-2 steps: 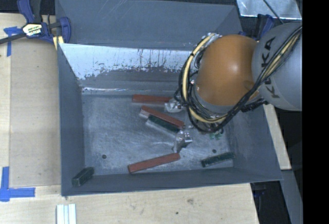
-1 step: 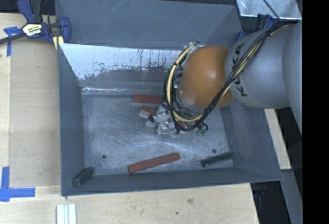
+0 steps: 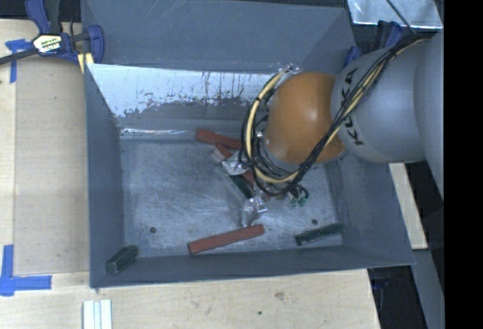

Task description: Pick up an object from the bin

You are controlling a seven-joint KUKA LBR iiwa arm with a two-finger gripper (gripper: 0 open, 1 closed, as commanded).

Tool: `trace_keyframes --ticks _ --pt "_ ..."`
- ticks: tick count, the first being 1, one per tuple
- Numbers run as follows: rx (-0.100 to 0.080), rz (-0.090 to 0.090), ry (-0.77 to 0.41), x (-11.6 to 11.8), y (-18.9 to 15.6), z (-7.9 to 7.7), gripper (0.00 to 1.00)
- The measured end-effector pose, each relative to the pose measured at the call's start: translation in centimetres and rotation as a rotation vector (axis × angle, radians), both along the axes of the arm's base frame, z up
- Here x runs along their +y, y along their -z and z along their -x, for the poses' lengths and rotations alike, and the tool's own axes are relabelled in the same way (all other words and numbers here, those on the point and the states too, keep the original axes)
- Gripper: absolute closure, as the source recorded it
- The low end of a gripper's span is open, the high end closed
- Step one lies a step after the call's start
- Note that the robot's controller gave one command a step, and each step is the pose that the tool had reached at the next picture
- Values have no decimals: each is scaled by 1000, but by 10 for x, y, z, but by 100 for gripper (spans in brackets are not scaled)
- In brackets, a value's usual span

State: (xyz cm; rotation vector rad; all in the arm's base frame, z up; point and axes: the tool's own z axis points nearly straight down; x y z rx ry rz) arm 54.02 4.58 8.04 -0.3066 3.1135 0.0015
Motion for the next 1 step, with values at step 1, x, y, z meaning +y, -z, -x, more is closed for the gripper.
trace_keyframes --ticks 1 --pt "-6 -1 1 0 0 -1 0"
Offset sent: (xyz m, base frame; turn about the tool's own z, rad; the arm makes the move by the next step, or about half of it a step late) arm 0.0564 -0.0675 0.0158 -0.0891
